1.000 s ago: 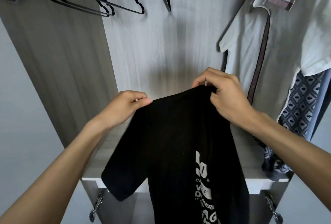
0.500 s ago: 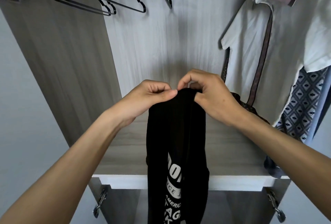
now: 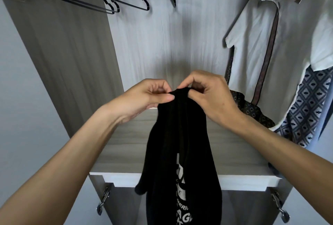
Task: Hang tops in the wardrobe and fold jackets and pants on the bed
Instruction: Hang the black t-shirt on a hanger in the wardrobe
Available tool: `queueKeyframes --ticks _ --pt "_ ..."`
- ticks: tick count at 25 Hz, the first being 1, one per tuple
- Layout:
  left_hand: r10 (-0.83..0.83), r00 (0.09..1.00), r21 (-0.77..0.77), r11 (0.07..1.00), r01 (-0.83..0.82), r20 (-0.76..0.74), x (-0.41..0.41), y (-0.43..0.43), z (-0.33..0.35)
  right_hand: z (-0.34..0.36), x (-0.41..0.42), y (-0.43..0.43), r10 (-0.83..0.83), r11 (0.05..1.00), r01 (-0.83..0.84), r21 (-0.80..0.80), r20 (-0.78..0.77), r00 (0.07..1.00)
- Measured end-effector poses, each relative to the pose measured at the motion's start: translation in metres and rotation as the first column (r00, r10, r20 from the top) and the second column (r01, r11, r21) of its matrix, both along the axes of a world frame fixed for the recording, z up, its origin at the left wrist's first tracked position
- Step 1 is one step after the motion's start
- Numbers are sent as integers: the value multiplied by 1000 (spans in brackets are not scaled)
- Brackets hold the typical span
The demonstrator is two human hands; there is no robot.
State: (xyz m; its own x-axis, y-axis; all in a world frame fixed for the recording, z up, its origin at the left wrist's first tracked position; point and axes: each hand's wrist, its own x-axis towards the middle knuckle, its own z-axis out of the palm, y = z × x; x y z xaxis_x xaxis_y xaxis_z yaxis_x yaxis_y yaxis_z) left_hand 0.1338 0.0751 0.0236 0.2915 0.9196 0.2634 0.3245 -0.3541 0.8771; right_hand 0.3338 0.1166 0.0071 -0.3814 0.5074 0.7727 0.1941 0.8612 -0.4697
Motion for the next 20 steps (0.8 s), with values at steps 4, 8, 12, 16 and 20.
queueKeyframes --ticks 4,8,12,16,20 --pt "-158 979 -147 973 176 131 -2 3 4 9 -5 -2 20 999 -21 32 37 999" --pt "-75 995 -101 993 69 -63 7 0 19 1 -4 1 94 987 -93 -132 -1 996" --pt "47 951 33 999 -39 -305 12 7 21 -28 0 6 55 986 -53 -160 12 998" --pt "271 941 228 948 -224 -201 13 12 23 -97 -1 3 -214 945 250 -210 180 960" --pt "477 868 381 835 -398 -137 -8 13 23 -144 14 16 -221 856 382 -348 421 880"
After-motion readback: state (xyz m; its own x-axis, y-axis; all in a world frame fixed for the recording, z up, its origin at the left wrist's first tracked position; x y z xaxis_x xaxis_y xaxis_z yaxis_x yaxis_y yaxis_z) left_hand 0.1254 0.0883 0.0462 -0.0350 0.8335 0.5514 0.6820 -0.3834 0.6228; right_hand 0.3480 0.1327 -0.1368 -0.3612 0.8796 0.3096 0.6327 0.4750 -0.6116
